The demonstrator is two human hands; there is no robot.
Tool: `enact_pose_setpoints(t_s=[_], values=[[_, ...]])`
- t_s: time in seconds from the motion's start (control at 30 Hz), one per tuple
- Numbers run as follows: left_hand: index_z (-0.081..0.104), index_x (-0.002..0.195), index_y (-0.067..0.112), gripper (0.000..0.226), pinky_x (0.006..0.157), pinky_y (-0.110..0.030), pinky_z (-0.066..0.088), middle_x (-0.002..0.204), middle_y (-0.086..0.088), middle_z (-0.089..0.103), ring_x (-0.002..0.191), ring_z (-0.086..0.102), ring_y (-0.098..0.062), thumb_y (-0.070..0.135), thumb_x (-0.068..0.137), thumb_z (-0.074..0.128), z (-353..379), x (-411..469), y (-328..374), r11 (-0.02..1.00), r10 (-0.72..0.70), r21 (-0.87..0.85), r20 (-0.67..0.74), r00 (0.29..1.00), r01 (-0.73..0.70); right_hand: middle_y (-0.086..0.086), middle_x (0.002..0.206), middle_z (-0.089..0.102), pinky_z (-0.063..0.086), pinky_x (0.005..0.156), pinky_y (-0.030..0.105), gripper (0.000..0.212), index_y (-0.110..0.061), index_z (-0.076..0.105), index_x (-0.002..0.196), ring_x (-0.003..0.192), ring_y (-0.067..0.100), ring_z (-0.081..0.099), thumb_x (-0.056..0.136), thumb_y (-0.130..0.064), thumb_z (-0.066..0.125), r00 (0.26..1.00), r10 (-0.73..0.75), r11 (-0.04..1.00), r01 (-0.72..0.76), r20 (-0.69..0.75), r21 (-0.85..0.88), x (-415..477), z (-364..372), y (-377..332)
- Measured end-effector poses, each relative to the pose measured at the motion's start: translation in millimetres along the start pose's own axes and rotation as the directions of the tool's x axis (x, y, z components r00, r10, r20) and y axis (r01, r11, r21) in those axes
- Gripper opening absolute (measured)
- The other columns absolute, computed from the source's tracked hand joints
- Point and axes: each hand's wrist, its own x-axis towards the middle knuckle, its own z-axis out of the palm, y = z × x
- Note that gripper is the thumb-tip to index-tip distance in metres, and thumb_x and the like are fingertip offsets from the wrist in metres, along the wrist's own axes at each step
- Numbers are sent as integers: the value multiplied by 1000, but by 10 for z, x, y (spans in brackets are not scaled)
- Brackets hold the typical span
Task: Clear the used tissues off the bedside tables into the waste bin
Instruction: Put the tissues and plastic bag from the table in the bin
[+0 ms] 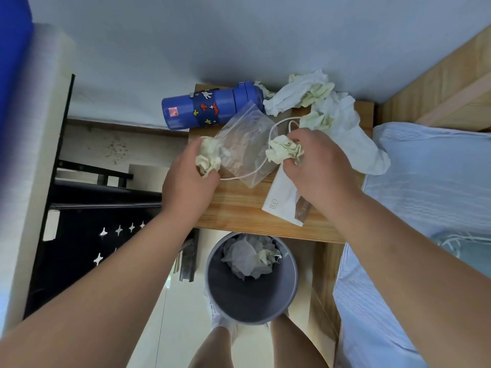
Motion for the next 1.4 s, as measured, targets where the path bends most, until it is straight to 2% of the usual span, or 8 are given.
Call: enact_pose_setpoints(t_s=[0.23,0.43,0.57,0.73,0.87,1.1,1.27,1.4], values=[[55,142,51,60,78,-26,53,105,33,62,81,58,30,27,91,78,-109,-629,-44,897,-241,-390,-36,970,208,1,131,67,53,94,33,47,-19,61,140,116,19,62,95,-24,71,994,26,980,-5,-102,198,-383,-257,-14],[51,151,45,69,94,-20,53,129,24,71,109,68,13,21,93,80,-55,-1183,-101,831,-177,-539,-19,984,139,-6,128,70,56,83,20,45,-23,63,136,108,11,66,92,-25,75,988,84,938,-35,-128,346,-932,-182,67],[48,141,61,74,84,-9,56,121,34,71,110,71,6,15,93,81,32,-1560,-187,850,-82,-516,74,994,109,-11,125,71,47,77,1,46,-27,64,135,100,4,66,90,-25,76,986,150,900,-104,-77,424,-1404,40,197],[40,140,72,82,79,-3,51,121,38,69,102,71,6,20,92,82,256,-1975,-545,916,-82,-368,214,973,158,-19,121,70,50,85,5,48,-34,63,133,104,-2,67,86,-42,68,976,219,851,-200,19,485,-2021,536,367],[47,155,47,76,71,-6,52,116,38,69,94,68,14,24,91,81,569,-2104,-959,953,-153,-197,345,926,231,-17,128,67,58,93,27,48,-33,61,137,109,2,65,90,-38,71,927,313,847,-372,208,380,-2330,1124,606],[54,152,38,76,105,-43,56,138,6,70,116,70,-13,42,83,84,1035,-1920,-1474,962,-261,71,532,806,264,-8,143,64,53,105,37,72,-28,48,153,128,16,63,89,-43,76,826,370,806,-513,425,296,-2472,1795,781],[57,151,34,68,108,-33,47,147,8,64,133,59,-15,42,88,82,1166,-1858,-1594,962,-270,175,531,803,208,-4,156,53,48,111,37,76,-28,38,160,138,17,56,93,-43,72,790,402,801,-548,463,242,-2461,1864,844],[67,138,34,46,101,-31,50,135,12,69,117,65,-9,40,94,76,1082,-1864,-1341,972,-232,97,497,836,213,-7,145,62,46,90,23,61,-29,47,154,120,10,64,97,-37,67,820,396,805,-527,414,274,-2337,1585,810]])
